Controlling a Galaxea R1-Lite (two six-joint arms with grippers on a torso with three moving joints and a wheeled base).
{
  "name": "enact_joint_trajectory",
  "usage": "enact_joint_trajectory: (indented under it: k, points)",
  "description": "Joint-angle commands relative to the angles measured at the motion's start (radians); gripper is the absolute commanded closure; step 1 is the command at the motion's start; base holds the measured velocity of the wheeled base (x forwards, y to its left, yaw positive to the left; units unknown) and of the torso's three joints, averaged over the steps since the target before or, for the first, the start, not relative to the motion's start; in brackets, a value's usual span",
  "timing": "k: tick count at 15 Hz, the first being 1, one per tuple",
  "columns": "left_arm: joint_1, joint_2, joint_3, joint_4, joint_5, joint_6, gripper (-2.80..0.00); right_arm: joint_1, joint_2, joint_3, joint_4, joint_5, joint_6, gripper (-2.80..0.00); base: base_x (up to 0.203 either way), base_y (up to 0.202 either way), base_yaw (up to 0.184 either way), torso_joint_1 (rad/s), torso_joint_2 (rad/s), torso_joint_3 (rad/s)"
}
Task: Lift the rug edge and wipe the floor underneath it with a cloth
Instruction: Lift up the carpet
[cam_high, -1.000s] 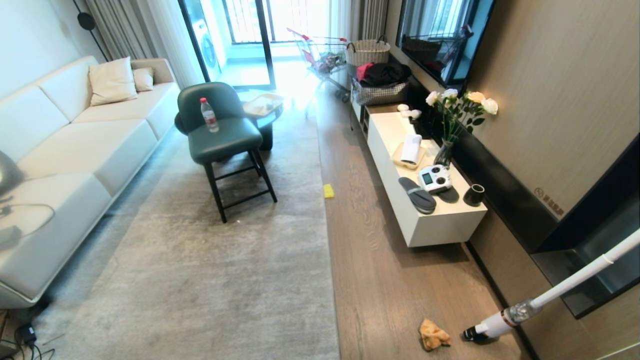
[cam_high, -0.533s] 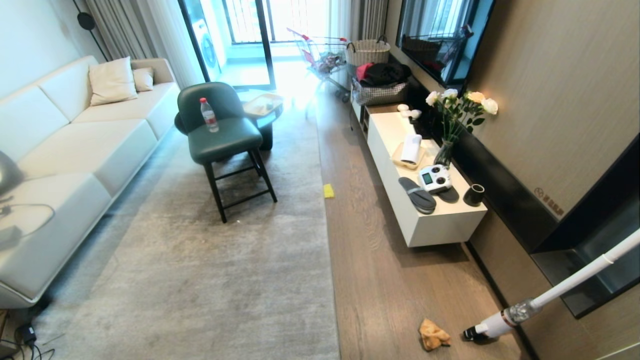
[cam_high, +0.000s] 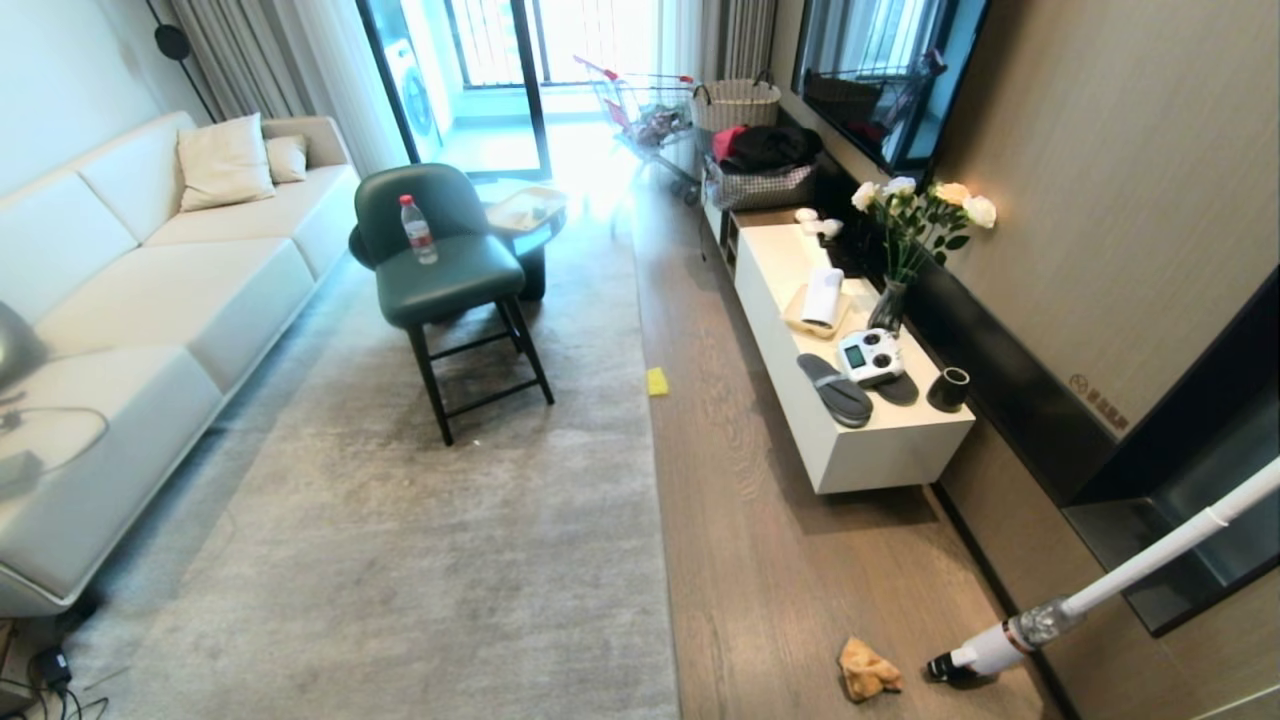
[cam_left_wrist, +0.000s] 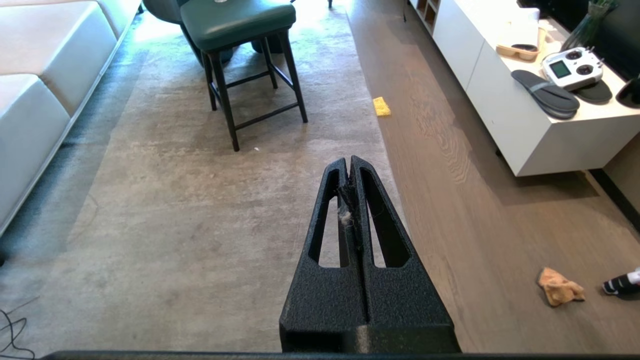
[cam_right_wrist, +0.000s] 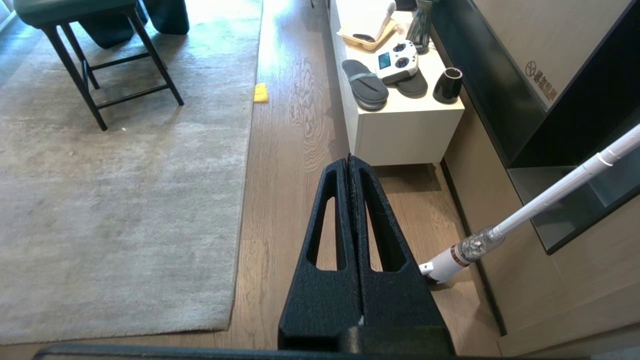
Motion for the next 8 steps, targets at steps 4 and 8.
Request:
enact_joint_trajectory:
  k: [4, 8]
  points:
    - [0.0, 0.001, 0.0, -0.001, 0.0, 0.0, 0.0, 0.0, 0.002, 0.0, -0.001, -0.031, 0.039, 0.0, 0.0, 0.0, 0.0, -0.059, 0.13, 0.072]
    - [0.0, 0.001, 0.0, -0.001, 0.0, 0.0, 0.0, 0.0, 0.002, 0.0, -0.002, -0.046, 0.048, 0.0, 0.0, 0.0, 0.0, -0.066, 0.15, 0.082]
